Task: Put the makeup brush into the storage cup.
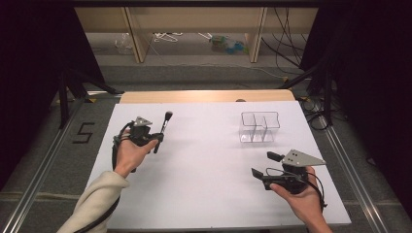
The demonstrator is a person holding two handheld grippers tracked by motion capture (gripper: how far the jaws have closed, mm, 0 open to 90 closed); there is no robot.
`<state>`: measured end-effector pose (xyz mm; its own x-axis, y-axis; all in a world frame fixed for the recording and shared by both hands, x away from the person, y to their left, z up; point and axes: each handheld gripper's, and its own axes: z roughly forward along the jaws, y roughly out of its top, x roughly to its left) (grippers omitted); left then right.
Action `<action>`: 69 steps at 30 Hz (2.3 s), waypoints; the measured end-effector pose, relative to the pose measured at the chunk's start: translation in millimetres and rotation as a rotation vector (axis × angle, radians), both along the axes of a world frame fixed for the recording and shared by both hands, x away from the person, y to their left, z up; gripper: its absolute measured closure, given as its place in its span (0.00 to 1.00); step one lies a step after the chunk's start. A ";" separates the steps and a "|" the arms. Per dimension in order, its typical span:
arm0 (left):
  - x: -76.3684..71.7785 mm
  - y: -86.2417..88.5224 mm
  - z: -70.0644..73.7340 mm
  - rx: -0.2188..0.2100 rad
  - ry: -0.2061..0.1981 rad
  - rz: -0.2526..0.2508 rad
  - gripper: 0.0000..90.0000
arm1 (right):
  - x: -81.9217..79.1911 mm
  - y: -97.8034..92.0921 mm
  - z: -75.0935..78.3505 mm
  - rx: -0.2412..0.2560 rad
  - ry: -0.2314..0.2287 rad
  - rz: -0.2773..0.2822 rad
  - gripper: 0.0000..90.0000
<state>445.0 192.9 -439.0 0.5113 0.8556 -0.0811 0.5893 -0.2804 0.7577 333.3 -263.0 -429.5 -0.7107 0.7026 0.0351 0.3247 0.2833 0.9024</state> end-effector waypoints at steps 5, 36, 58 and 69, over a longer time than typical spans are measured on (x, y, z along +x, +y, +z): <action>-3.1 -3.8 2.9 -0.047 -0.045 0.003 0.88 | 0.2 0.7 -0.3 0.014 -0.005 0.002 0.20; -29.9 -31.1 12.8 -0.171 -0.205 -0.114 0.88 | -2.4 1.3 3.4 0.012 0.018 0.004 0.19; -44.0 -44.3 14.3 -0.189 -0.238 -0.197 0.88 | -0.6 4.2 1.1 0.043 0.005 0.012 0.19; -48.1 -47.7 18.4 -0.197 -0.261 -0.211 0.88 | -0.7 3.7 1.6 0.040 0.007 0.012 0.19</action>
<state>396.9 145.3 -420.7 0.6993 0.7106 -0.0774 0.3147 -0.2088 0.9260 332.6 -259.3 -427.9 -0.7189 0.6918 0.0680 0.3281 0.2514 0.9106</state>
